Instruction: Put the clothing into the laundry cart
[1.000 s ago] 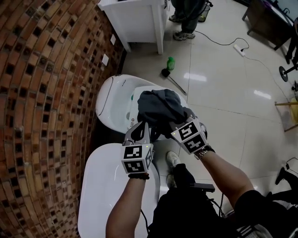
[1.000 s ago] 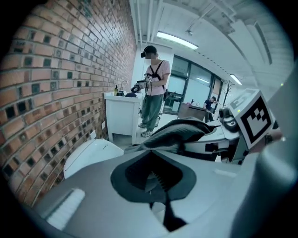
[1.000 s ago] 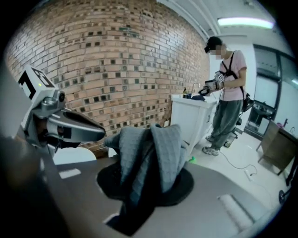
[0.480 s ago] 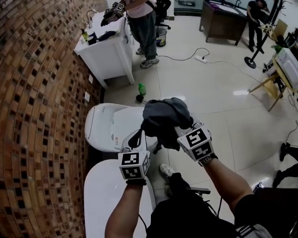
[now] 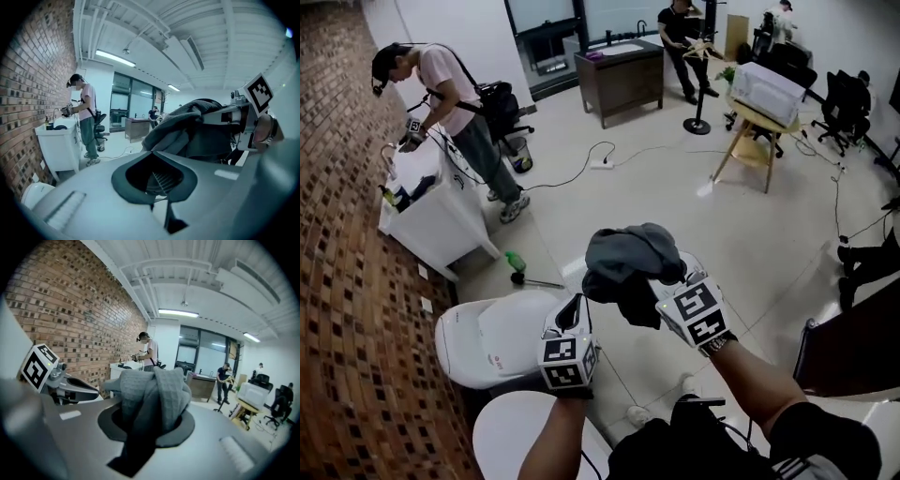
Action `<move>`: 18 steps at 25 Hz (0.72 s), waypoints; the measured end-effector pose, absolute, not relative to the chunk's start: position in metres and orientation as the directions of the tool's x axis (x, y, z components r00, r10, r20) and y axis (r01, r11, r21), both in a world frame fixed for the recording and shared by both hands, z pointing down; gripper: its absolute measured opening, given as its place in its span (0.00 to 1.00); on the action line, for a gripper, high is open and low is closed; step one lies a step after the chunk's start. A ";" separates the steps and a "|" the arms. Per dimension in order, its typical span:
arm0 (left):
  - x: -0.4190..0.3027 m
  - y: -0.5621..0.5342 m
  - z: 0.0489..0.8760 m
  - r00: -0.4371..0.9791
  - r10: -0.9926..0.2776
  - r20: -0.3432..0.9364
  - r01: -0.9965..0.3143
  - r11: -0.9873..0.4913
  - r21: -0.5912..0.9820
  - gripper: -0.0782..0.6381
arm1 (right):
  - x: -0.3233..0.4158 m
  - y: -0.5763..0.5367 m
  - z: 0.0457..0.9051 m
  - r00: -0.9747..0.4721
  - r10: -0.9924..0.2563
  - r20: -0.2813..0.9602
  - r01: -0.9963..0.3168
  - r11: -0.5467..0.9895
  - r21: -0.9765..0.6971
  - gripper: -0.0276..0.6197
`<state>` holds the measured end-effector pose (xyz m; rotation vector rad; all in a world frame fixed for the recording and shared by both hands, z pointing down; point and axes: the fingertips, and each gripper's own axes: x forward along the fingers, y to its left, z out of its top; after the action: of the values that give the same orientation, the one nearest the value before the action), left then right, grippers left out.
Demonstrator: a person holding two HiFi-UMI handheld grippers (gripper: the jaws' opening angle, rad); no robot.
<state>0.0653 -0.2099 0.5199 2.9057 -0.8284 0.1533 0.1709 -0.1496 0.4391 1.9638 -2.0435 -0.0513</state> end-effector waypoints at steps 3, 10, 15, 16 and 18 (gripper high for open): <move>0.098 -0.184 0.509 0.881 -0.457 0.122 -0.467 -0.881 0.071 0.11 | 0.206 -0.107 0.421 0.066 -0.984 0.165 -0.972 -0.026 0.235 0.18; 0.178 -0.114 0.501 0.931 -0.336 0.140 -0.346 -0.937 0.048 0.11 | 0.282 -0.003 0.387 0.220 -0.968 0.116 -0.957 -0.192 0.217 0.18; 0.235 -0.050 0.497 0.951 -0.264 0.164 -0.270 -0.963 0.021 0.11 | 0.333 0.070 0.373 0.293 -0.952 0.086 -0.942 -0.273 0.194 0.18; 0.246 -0.038 0.496 0.953 -0.254 0.168 -0.260 -0.966 0.015 0.11 | 0.341 0.084 0.371 0.304 -0.949 0.077 -0.940 -0.286 0.188 0.18; 0.267 -0.018 0.494 0.956 -0.234 0.176 -0.239 -0.971 0.005 0.11 | 0.358 0.107 0.368 0.322 -0.945 0.062 -0.935 -0.308 0.177 0.18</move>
<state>0.2668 -0.0179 0.4940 3.0805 -0.3728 0.2725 0.3585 0.1073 0.3684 2.4027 -1.7287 -0.0787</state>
